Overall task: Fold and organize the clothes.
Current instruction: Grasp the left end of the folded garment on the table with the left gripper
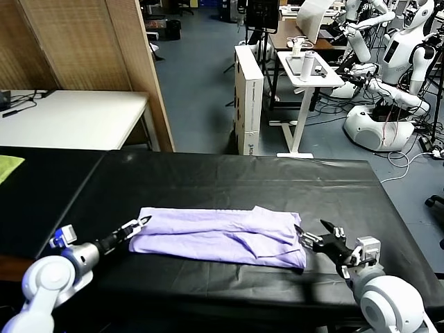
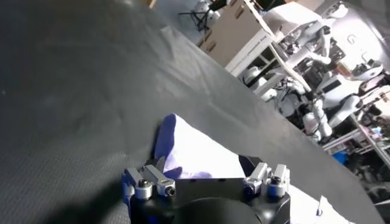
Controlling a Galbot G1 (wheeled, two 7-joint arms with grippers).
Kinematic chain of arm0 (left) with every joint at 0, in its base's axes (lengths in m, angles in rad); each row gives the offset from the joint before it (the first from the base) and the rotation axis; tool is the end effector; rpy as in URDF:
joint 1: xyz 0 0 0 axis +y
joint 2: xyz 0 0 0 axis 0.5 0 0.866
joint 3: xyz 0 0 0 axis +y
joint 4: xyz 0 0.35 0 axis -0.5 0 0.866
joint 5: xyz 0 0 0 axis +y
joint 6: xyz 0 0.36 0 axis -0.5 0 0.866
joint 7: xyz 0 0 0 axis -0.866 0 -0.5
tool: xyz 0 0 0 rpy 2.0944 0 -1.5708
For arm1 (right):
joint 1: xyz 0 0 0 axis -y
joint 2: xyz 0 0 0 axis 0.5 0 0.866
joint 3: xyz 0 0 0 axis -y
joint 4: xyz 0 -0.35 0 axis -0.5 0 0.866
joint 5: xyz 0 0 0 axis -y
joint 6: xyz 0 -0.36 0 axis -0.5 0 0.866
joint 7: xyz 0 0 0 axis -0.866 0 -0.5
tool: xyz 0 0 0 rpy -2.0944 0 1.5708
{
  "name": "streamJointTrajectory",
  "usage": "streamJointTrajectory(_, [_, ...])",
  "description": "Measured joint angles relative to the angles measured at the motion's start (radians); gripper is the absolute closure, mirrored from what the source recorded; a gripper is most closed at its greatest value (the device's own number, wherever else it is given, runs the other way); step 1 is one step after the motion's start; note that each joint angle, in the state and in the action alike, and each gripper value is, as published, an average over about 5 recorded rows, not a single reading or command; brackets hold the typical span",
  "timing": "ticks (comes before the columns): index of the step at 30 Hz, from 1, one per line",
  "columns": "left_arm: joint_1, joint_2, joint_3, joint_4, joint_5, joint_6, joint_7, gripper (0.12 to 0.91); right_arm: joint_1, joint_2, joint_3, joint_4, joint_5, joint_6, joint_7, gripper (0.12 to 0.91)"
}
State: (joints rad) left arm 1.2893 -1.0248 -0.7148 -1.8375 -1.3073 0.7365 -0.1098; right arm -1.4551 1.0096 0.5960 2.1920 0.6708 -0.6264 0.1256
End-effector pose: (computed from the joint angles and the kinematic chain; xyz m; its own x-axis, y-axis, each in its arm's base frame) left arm 0.2869 0.1889 -0.2601 -0.7887 0.3502 0.5052 -0.0452 0.7866 -0.6158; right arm 0.2253 -0.0927 -0.2146 -0.8708 -0.1815 0.4568 -0.1722 0.9831 0.0623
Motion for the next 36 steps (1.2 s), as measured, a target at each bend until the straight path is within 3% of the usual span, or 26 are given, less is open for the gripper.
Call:
streamJointTrajectory(16, [0.016, -0.003, 0.009, 0.013, -0.003, -0.003, 0.021, 0.123, -0.001, 0.007, -0.005, -0.007, -0.004, -0.001, 0.001, 0.118])
streamJointTrajectory(32, [0.020, -0.010, 0.026, 0.018, -0.002, -0.003, 0.021, 0.123, 0.005, 0.013, -0.011, -0.007, -0.009, -0.001, 0.002, 0.118])
streamJointTrajectory(36, [0.026, -0.010, 0.026, 0.014, -0.002, -0.003, 0.019, 0.163, 0.007, 0.015, -0.016, -0.008, -0.011, -0.001, 0.002, 0.118])
